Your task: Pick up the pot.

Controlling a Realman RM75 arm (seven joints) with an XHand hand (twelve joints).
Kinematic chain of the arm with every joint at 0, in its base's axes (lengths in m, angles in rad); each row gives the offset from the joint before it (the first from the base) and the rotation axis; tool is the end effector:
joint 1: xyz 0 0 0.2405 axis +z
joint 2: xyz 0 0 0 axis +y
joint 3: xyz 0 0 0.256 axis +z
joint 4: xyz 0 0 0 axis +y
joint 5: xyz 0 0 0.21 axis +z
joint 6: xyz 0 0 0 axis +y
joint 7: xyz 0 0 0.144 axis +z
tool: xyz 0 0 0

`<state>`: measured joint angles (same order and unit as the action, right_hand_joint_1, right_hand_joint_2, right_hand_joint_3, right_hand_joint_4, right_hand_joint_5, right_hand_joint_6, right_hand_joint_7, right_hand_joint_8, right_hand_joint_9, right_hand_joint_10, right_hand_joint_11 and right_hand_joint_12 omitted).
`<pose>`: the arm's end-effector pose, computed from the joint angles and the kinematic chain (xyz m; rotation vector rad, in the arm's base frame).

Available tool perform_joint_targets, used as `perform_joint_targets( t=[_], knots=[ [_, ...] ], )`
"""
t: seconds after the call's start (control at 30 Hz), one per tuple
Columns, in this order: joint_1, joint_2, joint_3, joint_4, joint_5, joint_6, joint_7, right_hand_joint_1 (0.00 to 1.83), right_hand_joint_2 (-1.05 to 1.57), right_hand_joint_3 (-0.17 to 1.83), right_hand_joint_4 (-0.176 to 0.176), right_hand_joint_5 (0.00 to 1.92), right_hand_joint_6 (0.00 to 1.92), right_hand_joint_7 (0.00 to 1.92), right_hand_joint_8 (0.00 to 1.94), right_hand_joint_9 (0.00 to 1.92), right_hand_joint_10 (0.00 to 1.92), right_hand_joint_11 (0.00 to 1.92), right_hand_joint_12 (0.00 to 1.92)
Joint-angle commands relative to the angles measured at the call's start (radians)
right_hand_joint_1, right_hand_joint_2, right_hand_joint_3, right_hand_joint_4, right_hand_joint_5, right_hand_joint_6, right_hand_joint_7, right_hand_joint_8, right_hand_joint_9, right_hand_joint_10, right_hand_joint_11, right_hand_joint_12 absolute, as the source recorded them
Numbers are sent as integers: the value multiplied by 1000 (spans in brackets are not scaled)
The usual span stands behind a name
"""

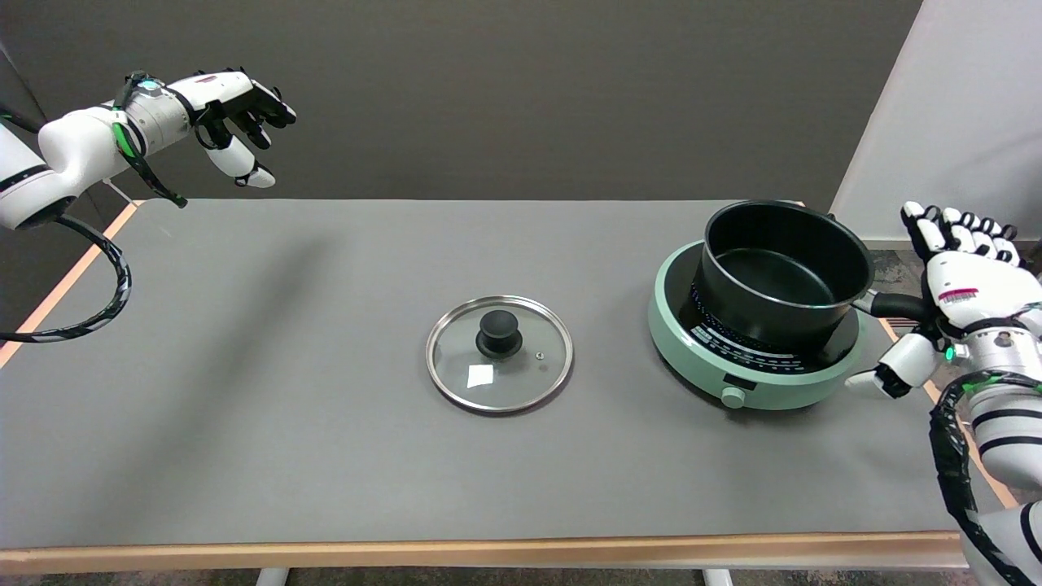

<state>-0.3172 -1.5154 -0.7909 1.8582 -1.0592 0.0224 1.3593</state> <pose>-0.2096 -0.1870 0.4851 0.8722 0.0749 0.0773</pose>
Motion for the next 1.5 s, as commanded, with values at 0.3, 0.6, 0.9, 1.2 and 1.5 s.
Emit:
perform_joint_targets(
  t=[0.3,0.6,0.9,1.2,1.5],
  knots=[
    [0,22,-50,2,3,-74,-6,1122,-772,1099,176,6,6,6,6,6,6,6,6],
    [10,41,-51,5,3,-66,-6,1150,-583,654,176,11,11,11,11,11,11,11,11],
    [14,62,-51,6,3,-63,-6,1137,-767,1448,176,215,215,215,215,215,215,215,215],
    [14,73,-48,6,3,-62,-1,1161,-730,1385,176,430,430,430,430,430,430,430,430],
    [14,74,-50,6,4,-62,1,1181,-609,1104,176,556,556,556,556,556,556,556,556]
  ],
)
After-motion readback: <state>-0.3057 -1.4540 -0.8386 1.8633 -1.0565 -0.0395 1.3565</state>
